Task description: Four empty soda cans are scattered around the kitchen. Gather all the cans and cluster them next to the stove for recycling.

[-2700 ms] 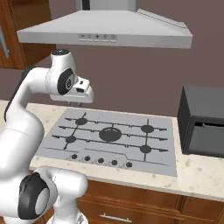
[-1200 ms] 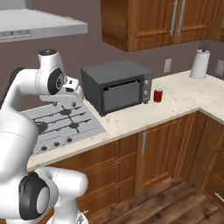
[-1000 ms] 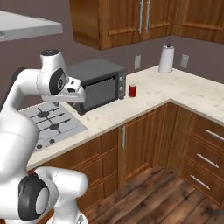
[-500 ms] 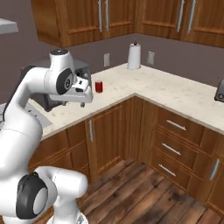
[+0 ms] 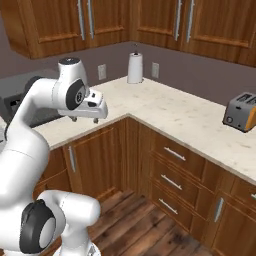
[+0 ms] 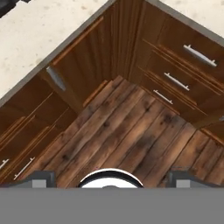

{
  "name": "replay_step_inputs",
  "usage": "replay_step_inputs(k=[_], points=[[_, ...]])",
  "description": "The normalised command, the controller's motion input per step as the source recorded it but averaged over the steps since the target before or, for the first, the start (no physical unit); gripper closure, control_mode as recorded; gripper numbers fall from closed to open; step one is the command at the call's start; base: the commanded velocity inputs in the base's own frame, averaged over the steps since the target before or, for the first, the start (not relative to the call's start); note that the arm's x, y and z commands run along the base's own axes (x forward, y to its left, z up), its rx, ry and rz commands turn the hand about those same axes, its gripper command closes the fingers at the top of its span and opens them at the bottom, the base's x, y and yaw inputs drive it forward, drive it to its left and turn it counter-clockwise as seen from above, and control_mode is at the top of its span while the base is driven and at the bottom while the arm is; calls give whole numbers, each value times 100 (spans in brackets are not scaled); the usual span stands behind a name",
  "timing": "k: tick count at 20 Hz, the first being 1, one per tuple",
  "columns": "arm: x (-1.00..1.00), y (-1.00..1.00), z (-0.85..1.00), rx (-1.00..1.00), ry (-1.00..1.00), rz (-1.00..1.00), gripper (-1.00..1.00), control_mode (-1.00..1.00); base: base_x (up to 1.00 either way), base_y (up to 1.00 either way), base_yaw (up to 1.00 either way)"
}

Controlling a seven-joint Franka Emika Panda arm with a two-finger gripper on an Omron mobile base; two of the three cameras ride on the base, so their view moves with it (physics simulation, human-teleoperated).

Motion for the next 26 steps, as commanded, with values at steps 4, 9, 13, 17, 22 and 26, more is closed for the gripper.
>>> replay_step_inputs(k=[4,9,13,17,22,26], points=[[0,0,0,0,0,0,-100,100,62,-49,23],[0,0,0,0,0,0,-100,100,55,-28,34],[0,0,0,0,0,0,-100,100,51,-31,41],[0,0,0,0,0,0,-100,100,53,-36,44],[0,0,0,0,0,0,-100,100,54,-24,45],[0,0,0,0,0,0,-100,100,52,-17,46]])
